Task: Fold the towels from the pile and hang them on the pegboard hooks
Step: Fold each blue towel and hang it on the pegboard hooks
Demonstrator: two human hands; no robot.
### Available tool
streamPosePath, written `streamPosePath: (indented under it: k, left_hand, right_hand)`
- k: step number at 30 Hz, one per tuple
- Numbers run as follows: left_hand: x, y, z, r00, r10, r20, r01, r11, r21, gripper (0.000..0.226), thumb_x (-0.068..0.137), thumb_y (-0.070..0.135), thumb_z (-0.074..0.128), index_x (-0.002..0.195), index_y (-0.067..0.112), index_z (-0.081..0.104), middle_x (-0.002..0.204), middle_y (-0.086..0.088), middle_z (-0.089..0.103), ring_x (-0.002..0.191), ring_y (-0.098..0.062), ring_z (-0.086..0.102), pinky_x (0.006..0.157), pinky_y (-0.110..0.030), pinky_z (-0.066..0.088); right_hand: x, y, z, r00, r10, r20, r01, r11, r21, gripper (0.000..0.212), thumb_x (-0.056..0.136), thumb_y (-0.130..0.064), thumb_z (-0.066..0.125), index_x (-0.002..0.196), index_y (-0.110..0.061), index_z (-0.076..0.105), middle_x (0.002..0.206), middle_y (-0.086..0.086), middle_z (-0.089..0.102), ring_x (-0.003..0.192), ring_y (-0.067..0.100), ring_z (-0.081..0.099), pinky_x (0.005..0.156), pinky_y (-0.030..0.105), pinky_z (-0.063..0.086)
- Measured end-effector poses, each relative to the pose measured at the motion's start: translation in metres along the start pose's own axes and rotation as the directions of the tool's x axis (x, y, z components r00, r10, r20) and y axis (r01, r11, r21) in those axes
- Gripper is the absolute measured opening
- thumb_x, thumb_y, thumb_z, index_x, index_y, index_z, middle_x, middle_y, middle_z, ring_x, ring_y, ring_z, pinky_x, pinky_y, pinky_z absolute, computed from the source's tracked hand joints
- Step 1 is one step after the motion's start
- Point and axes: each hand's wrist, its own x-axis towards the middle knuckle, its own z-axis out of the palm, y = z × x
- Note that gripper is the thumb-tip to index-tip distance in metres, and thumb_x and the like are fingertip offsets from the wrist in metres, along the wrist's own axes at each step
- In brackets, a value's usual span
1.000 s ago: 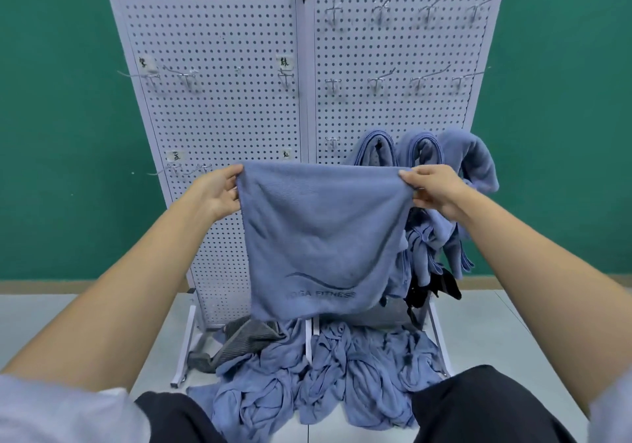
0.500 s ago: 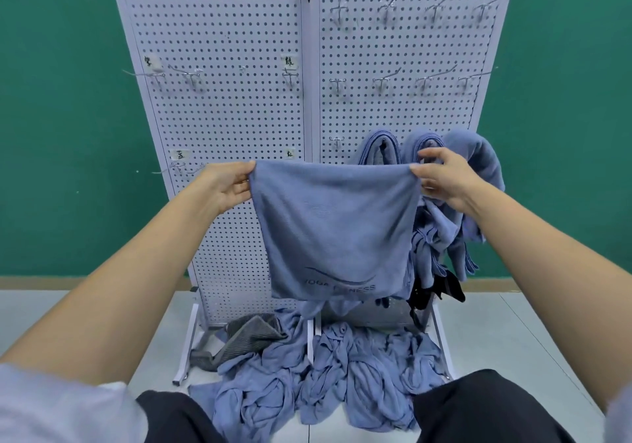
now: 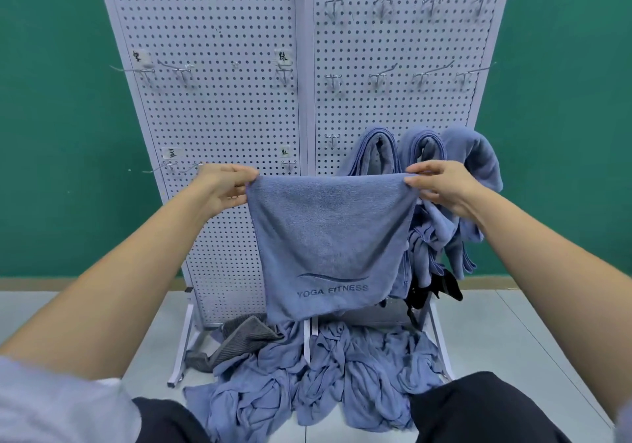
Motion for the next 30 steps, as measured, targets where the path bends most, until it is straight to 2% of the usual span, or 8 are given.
streamPosePath:
  k: [4,7,9,12,17,22,26,30]
  left_hand:
    - [0.002,-0.007,0.005,0.992,0.119,0.049,-0.127,0.953,0.273,0.033,0.078,-0.010,0.069,0.106,0.006,0.068,0.096,-0.006,0.063,0.078,-0.011,0.057,0.067,-0.021,0.047]
    - [0.004,-0.018,0.006,0.946,0.311,0.089,-0.293,0.706,0.644,0.024,0.080,-0.008,0.063,0.094,0.010,0.071,0.074,-0.006,0.058,0.062,-0.015,0.046,0.056,-0.020,0.037]
    - [0.008,-0.025,0.001,0.933,0.347,0.100,-0.309,0.625,0.716,0.011,0.083,-0.003,0.062,0.081,0.002,0.072,0.062,-0.008,0.050,0.057,-0.019,0.038,0.052,-0.022,0.031]
    - [0.012,-0.034,-0.010,0.958,0.274,0.088,-0.270,0.745,0.610,0.020,0.087,0.004,0.064,0.067,0.005,0.062,0.060,-0.007,0.048,0.056,-0.017,0.041,0.054,-0.023,0.038]
    - [0.014,-0.057,-0.026,0.983,0.052,0.176,-0.065,0.995,0.070,0.015,0.092,0.015,0.060,0.081,0.006,0.063,0.079,-0.005,0.066,0.080,-0.018,0.058,0.082,-0.029,0.053]
    - [0.021,-0.093,-0.025,0.961,-0.188,0.201,0.243,0.923,-0.299,0.013,0.092,0.023,0.058,0.088,0.011,0.063,0.062,0.001,0.067,0.059,-0.009,0.062,0.058,-0.017,0.055]
    - [0.026,-0.122,-0.010,0.915,-0.364,0.172,0.402,0.846,-0.351,0.011,0.093,0.017,0.058,0.091,0.008,0.063,0.071,-0.003,0.072,0.072,-0.013,0.066,0.060,-0.023,0.057]
    - [0.008,-0.139,0.026,0.949,-0.291,0.121,0.314,0.903,-0.295,0.005,0.091,0.009,0.060,0.091,0.004,0.063,0.089,-0.013,0.068,0.081,-0.021,0.065,0.073,-0.032,0.055]
  right_hand:
    - [-0.001,0.005,0.003,0.992,-0.090,0.088,0.114,0.935,-0.335,0.030,0.079,0.006,0.071,0.104,-0.010,0.067,0.085,0.000,0.062,0.069,0.005,0.059,0.064,0.012,0.049]
    - [0.004,0.015,0.003,0.987,-0.147,0.064,0.158,0.827,-0.540,0.024,0.081,0.005,0.070,0.101,-0.008,0.072,0.084,0.006,0.068,0.083,0.019,0.061,0.087,0.033,0.053]
    - [0.004,0.021,0.002,0.983,-0.177,0.039,0.164,0.778,-0.607,0.018,0.083,-0.001,0.070,0.100,-0.006,0.073,0.086,0.013,0.069,0.082,0.021,0.060,0.083,0.031,0.053]
    - [-0.001,0.029,-0.003,0.975,-0.222,0.015,0.184,0.768,-0.614,0.012,0.082,-0.011,0.074,0.093,-0.005,0.075,0.075,0.009,0.066,0.073,0.017,0.056,0.060,0.011,0.045]
    - [-0.005,0.050,-0.007,0.998,-0.040,-0.043,0.025,0.953,-0.302,0.019,0.079,-0.023,0.077,0.079,-0.006,0.069,0.062,0.000,0.060,0.057,0.007,0.053,0.062,0.016,0.047]
    - [-0.008,0.078,0.010,0.968,0.237,0.087,-0.252,0.905,0.342,0.009,0.091,-0.016,0.062,0.086,-0.010,0.067,0.067,0.000,0.069,0.063,0.011,0.065,0.062,0.020,0.057]
    - [-0.009,0.099,0.032,0.912,0.407,0.061,-0.397,0.830,0.392,0.006,0.092,-0.008,0.061,0.088,-0.006,0.066,0.060,0.000,0.069,0.052,0.007,0.066,0.053,0.018,0.055]
    - [-0.019,0.118,0.065,0.915,0.400,-0.048,-0.369,0.881,0.296,0.003,0.088,-0.006,0.065,0.086,-0.005,0.066,0.046,-0.004,0.059,0.039,0.004,0.053,0.048,0.016,0.051]
